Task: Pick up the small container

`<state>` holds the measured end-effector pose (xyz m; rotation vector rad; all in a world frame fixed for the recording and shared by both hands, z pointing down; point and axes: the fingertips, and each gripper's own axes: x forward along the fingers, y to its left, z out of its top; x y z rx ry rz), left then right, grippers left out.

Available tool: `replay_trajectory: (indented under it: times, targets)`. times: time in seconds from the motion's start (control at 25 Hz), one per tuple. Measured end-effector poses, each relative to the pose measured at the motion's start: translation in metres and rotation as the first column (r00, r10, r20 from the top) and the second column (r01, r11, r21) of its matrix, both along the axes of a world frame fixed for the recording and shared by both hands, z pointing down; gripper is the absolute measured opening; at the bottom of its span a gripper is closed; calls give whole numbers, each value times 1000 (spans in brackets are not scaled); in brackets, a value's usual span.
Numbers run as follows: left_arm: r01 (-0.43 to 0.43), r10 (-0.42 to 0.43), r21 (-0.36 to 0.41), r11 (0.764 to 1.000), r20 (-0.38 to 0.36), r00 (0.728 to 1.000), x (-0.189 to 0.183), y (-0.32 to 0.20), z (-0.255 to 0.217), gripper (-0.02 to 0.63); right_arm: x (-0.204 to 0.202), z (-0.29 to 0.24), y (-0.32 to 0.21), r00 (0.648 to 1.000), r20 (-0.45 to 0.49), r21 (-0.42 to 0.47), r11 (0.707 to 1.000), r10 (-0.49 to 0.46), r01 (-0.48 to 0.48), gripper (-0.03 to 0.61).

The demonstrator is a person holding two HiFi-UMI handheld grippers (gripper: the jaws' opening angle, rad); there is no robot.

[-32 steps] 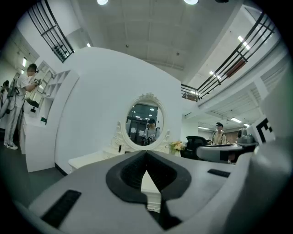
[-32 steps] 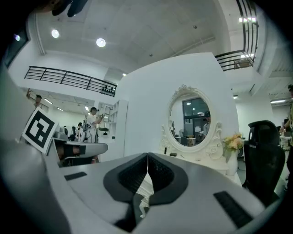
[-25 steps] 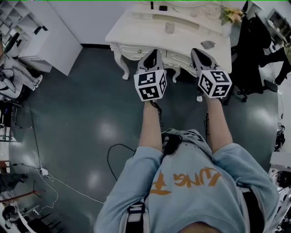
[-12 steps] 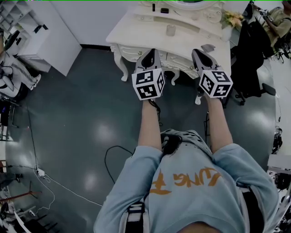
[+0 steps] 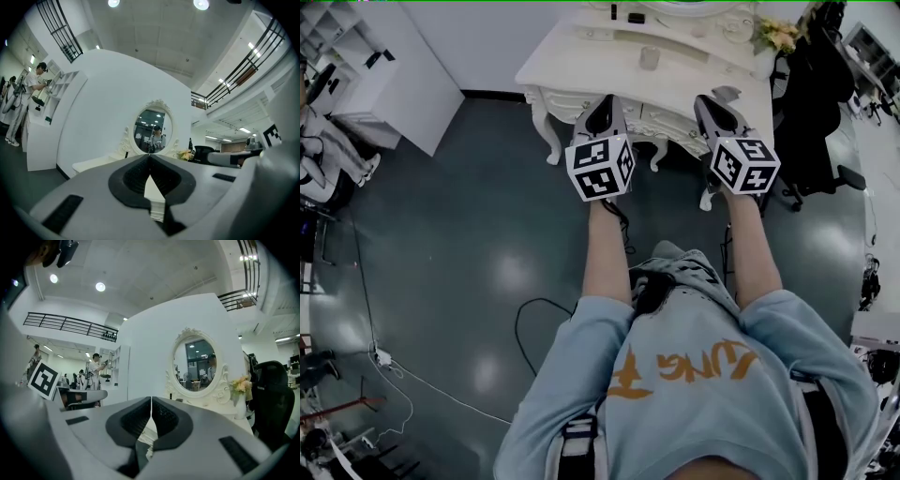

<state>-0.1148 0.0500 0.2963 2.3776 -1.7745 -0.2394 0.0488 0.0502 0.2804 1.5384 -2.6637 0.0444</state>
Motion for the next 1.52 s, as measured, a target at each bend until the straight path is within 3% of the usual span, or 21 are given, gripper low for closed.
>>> replay_trajectory:
  times: [0.24,0.48,0.84,1.52]
  targets:
    - [15,-14,43,999,-22,1000,-13,0,-14,21,-6,-20,-3,1000,-22,41,999,-8,9,29]
    - [99,-95,53,994,-81,992,-49,-4,-21,21,-14,-35,-10,998,-48,70,997,-29,33,29]
    - [59,-61,95,994,11,998,-30,-24,-36,21,-13,-40,-31,999,-34,89,995,-38,40,29]
    - [21,-20,-14,1000,54,998,-2,-114,16,21,23,16,-130,998,60,-24,1000,22,-21,29]
